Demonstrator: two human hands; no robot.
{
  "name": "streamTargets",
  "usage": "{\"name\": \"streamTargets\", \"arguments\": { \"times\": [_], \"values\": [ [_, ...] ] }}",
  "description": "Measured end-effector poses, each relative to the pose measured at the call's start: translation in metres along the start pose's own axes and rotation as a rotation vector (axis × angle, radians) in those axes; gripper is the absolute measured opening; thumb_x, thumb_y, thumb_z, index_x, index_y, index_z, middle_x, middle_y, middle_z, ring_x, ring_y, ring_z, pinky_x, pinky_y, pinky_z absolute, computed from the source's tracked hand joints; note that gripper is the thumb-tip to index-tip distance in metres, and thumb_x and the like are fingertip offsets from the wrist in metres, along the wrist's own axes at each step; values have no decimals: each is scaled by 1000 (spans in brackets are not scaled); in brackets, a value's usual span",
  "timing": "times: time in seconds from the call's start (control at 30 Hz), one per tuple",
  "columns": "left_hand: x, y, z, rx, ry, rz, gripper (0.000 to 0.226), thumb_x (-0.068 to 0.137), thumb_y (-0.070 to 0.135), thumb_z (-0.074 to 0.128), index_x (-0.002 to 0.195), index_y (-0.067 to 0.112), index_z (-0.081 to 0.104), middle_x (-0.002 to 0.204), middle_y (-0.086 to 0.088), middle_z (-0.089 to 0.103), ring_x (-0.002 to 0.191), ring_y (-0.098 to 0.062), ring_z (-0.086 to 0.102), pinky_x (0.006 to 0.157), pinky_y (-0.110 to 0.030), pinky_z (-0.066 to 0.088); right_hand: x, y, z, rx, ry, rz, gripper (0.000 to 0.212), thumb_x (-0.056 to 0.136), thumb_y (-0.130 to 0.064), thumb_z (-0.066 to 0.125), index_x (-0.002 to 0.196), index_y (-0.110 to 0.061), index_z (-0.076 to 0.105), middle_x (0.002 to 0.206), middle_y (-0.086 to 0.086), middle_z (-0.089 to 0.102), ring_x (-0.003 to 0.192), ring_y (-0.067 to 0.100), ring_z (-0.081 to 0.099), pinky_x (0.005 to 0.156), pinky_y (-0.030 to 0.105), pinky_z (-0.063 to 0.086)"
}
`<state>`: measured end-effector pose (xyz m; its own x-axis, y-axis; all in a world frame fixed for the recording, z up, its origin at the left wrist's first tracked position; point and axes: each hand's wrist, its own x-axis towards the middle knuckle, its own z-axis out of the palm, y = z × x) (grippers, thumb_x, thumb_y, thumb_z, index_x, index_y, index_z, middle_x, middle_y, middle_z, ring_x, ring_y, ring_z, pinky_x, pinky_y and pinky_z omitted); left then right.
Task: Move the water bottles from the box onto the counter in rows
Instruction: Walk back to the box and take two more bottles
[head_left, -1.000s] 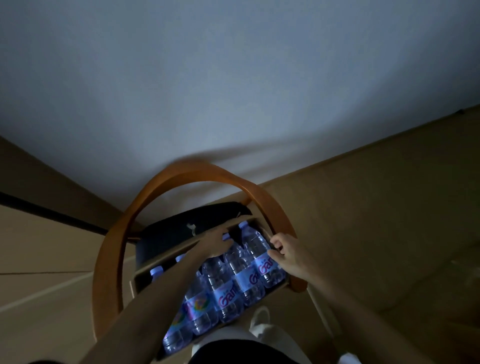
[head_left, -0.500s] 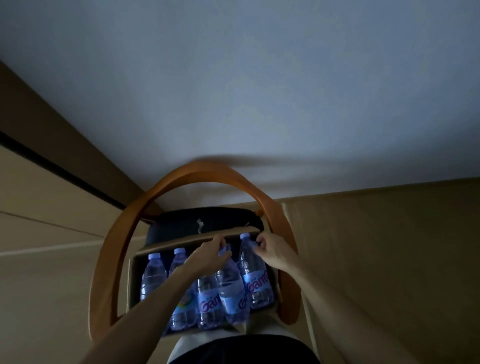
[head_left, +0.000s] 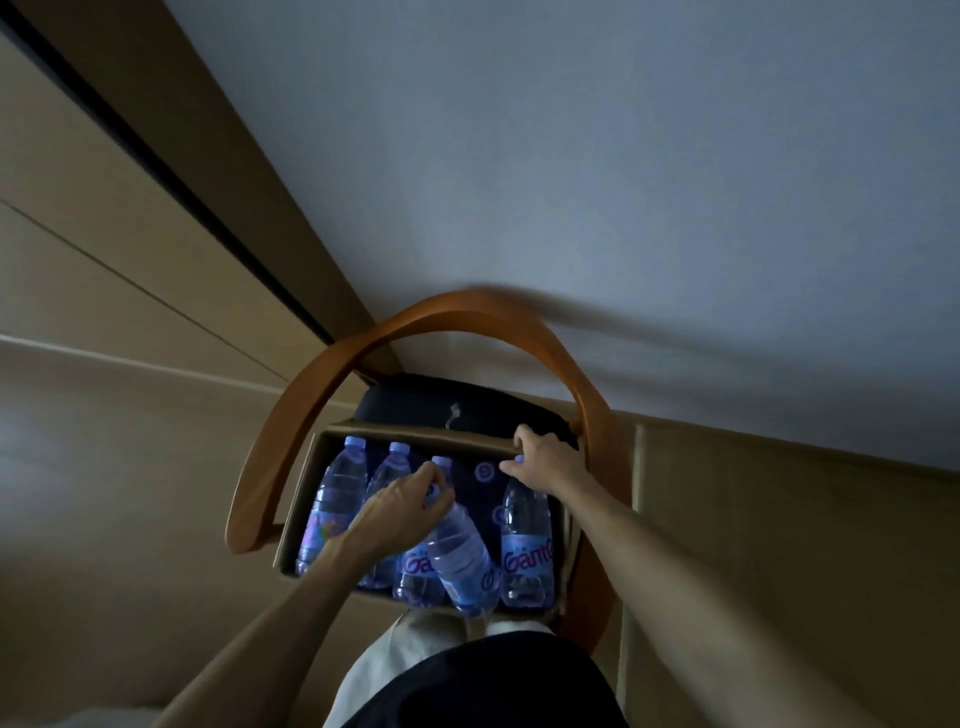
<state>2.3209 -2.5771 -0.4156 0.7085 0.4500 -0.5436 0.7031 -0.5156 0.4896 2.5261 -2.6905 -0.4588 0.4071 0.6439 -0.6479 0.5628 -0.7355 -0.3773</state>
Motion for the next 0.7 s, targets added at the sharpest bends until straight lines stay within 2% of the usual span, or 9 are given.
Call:
{"name": "streamTargets", "arguments": {
  "times": [0.1,0.23,0.3,0.4,0.5,0.53,0.6,0.7],
  "values": [
    [-9,-8,-2,-46,33,-85,18,94,37,50,96,20,47,90,-6,63,86,-30,62,76,-42,51,3,-6,5,-25,10,48,62,92,-35,57,143,-13,29,120,16,58,103,35,60,74,38,47],
    [-15,-11,-2,-118,38,-118,17,95,33,50,96,16,47,88,-8,62,84,-32,62,77,-46,51,0,-9,3,25,-84,-6,46,87,-36,53,126,-16,41,105,12,58,90,31,59,73,39,49],
    [-15,-10,-1,-112,27,-109,16,95,30,50,95,14,47,82,-1,56,83,-36,62,76,-49,51,-6,-6,1,-31,-91,-65,40,88,-37,46,124,-19,42,106,11,61,88,29,59,75,39,48],
    [-14,-4,1,-40,37,-160,28,93,48,48,98,21,45,88,-2,60,87,-32,64,79,-45,52,-15,1,4,-133,-59,-116,21,90,-40,39,97,-22,49,103,8,64,81,25,57,69,36,43],
    [-12,2,5,53,69,-168,47,86,66,48,100,22,46,98,-7,66,91,-29,64,78,-41,51,-22,2,4,-256,-35,-143,32,92,-52,42,86,-20,47,96,6,63,74,22,52,64,33,39],
    [-12,4,6,57,78,-163,47,86,66,48,100,21,47,98,-7,66,91,-29,64,78,-40,51,-24,0,3,-269,-23,-159,35,92,-54,43,86,-20,47,92,4,61,72,22,51,63,34,39],
    [-12,7,6,34,96,-142,37,91,58,47,97,21,49,95,-8,66,88,-28,65,77,-39,52,-28,-3,-1,-229,-23,-195,29,93,-46,42,82,-19,46,80,-2,55,71,22,54,62,34,38],
    [-17,6,5,-23,142,-65,24,95,40,47,79,22,46,74,-3,63,73,-28,63,64,-36,49,-32,-6,-9,-222,-63,-262,20,89,-36,41,74,-23,44,71,-5,50,65,20,53,58,33,35]
  ]
}}
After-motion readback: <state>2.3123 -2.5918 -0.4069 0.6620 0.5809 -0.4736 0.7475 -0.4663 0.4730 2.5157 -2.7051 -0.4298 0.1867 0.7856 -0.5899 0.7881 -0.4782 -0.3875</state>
